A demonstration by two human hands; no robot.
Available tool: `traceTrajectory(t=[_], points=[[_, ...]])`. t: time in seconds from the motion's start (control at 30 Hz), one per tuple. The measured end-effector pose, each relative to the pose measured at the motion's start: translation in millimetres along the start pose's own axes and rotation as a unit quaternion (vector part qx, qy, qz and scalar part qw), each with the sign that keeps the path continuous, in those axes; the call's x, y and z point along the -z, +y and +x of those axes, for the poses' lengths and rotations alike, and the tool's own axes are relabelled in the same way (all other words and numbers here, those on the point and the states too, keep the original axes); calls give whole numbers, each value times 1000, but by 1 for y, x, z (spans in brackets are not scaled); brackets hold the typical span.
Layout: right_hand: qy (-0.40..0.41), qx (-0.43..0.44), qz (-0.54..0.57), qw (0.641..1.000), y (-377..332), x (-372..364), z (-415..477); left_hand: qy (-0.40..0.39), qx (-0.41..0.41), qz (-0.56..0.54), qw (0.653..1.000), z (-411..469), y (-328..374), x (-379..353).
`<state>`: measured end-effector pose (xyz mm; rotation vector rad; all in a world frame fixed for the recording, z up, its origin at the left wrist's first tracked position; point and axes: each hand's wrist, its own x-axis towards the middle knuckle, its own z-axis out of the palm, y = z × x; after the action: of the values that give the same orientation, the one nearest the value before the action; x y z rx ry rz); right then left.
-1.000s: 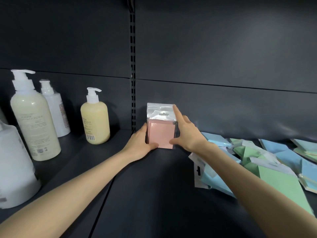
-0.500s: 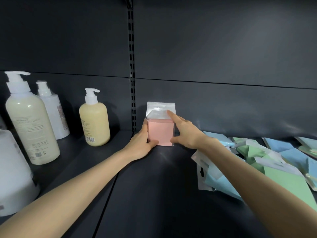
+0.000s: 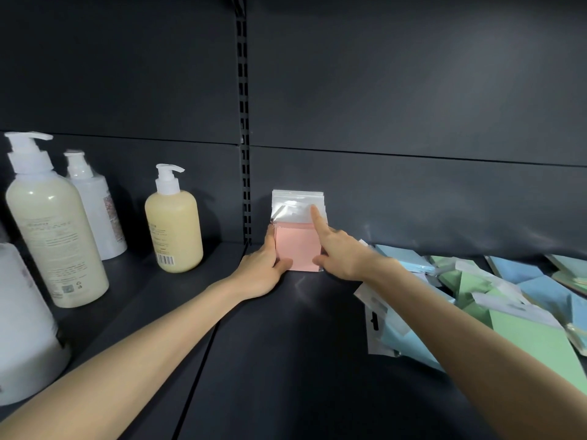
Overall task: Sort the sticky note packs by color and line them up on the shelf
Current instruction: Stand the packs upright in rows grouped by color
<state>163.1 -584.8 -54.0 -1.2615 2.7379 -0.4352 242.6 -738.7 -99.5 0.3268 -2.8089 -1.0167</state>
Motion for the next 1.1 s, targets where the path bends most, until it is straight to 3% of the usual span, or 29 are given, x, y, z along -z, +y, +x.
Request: traceTrajectory(t=[0.2, 0.6, 1.1], points=[[-5, 0, -25, 1000, -4, -4, 3, -12, 5, -31, 999, 2, -4, 3], [-2, -14, 110, 994, -4, 0, 3, -20, 12, -105, 994, 3, -6, 6], [-9, -33, 68, 997, -4, -4, 11, -17, -3, -102, 995, 0, 1, 11]])
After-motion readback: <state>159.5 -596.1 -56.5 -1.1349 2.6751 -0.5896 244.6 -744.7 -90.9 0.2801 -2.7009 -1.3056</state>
